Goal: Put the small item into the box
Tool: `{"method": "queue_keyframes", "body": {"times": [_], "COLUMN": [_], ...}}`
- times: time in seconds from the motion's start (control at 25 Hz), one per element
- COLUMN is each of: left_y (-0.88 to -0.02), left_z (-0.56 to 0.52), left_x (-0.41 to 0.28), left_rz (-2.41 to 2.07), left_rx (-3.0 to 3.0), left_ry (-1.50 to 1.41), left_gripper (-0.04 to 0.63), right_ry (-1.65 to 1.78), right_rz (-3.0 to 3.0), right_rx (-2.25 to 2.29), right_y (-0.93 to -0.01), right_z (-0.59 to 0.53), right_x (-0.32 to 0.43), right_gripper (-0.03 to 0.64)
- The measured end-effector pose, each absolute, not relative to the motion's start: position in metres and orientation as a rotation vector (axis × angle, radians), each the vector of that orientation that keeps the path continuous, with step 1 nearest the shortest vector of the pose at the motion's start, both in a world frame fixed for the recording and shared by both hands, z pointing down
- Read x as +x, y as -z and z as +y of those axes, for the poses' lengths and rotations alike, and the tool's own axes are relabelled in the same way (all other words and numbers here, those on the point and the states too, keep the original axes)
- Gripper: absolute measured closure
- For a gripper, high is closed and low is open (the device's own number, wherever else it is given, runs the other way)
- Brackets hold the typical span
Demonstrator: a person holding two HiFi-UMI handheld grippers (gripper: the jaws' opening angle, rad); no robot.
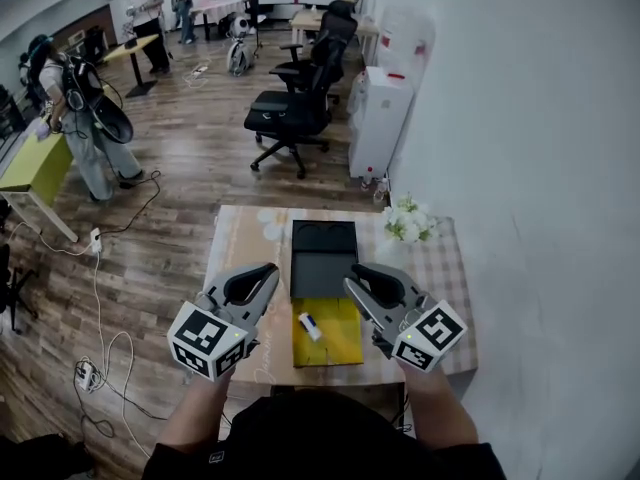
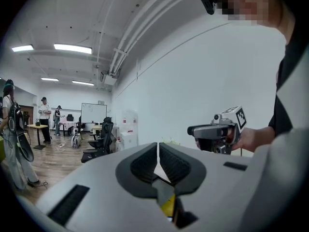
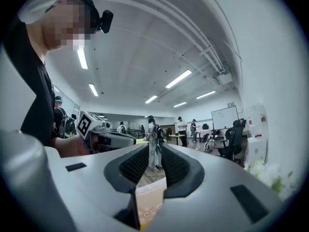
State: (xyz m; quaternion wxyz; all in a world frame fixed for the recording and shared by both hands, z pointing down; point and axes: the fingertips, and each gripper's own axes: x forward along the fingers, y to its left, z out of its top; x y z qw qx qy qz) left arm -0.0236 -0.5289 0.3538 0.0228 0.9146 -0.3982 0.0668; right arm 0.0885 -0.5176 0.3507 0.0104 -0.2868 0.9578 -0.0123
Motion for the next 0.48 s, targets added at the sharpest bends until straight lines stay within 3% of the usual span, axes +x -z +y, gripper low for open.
{"method": "queue_keyframes", "body": {"times": [0.48], "left_y": [-0.320], "left_z": [-0.543], "left_x": [-0.004], "left_rz": [-1.137], "left_rx": [2.940], "left_ry": [-0.227], "left_gripper": [0.571], "right_ry": [-0.321], "right_rz": [3.009], "right_rx": [-0.794], "right_y": [-0.275], "right_z": [-0.510], "right_x": [0.084], "right_gripper": [0.566]}}
